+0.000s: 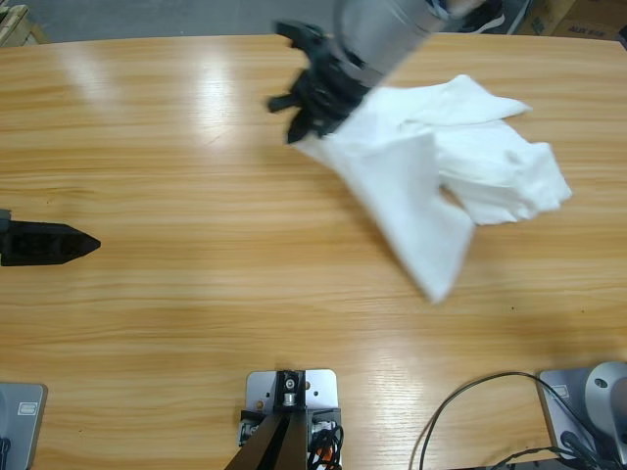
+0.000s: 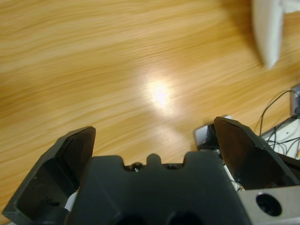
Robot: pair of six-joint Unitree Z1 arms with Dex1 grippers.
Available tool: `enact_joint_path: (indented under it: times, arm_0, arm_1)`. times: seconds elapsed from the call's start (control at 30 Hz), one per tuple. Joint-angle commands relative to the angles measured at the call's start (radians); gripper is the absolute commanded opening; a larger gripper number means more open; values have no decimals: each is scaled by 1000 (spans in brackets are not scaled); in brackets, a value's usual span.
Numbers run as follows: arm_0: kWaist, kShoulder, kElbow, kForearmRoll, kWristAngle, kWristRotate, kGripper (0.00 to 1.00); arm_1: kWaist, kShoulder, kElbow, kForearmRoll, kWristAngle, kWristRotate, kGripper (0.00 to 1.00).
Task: Fold clothes
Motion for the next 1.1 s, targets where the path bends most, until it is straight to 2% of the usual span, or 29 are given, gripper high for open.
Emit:
enact_joint_path:
  times: [0.03,0.13,0.2,0.23,0.27,0.3,0.33,0.4,0.43,0.47,0.53,0.73,0.9,0.97,1.1]
  arm_0:
    - [-11,13,-17,-12,0,-22,1000]
    - [-11,-1,-14,-12,0,-21,1000]
    - [-11,-10,-13,-11,0,-21,1000]
    - [-11,-13,-11,-11,0,-22,1000]
    - [-11,-17,-10,-11,-1,-24,1000]
    - [-11,-20,-9,-11,-1,-28,1000]
    - [-11,-19,-8,-11,0,-36,1000]
    - [-11,-9,-7,-8,5,-50,1000]
    - [-11,-3,-7,-6,17,-60,1000]
    - [-11,3,-6,-5,29,-78,1000]
    - [-11,37,-7,-2,53,-135,1000]
    - [-11,69,-24,-7,56,-185,1000]
    - [-11,133,-37,-74,8,-204,1000]
    - [-11,198,-91,-73,7,-213,1000]
    - [-11,372,-252,-53,-6,-201,1000]
  arm_1:
    - [125,310,-442,207,66,90,0]
    - [146,449,-657,261,114,144,0]
    - [148,543,-839,263,193,182,0]
    - [148,576,-947,287,198,185,374]
    - [148,590,-1028,328,196,183,814]
    - [147,592,-1089,377,181,172,980]
    - [147,586,-1139,442,135,148,1000]
    - [147,563,-1238,624,-69,98,1000]
    - [147,549,-1266,694,-137,82,1000]
    - [146,536,-1284,743,-163,60,1000]
    - [142,503,-1303,796,-171,27,1000]
    - [88,429,-1367,860,-15,-20,1000]
    - [5,321,-1369,1044,-123,-143,966]
    - [-37,275,-1352,1098,-131,-190,954]
    - [-78,161,-1178,1097,-130,-252,894]
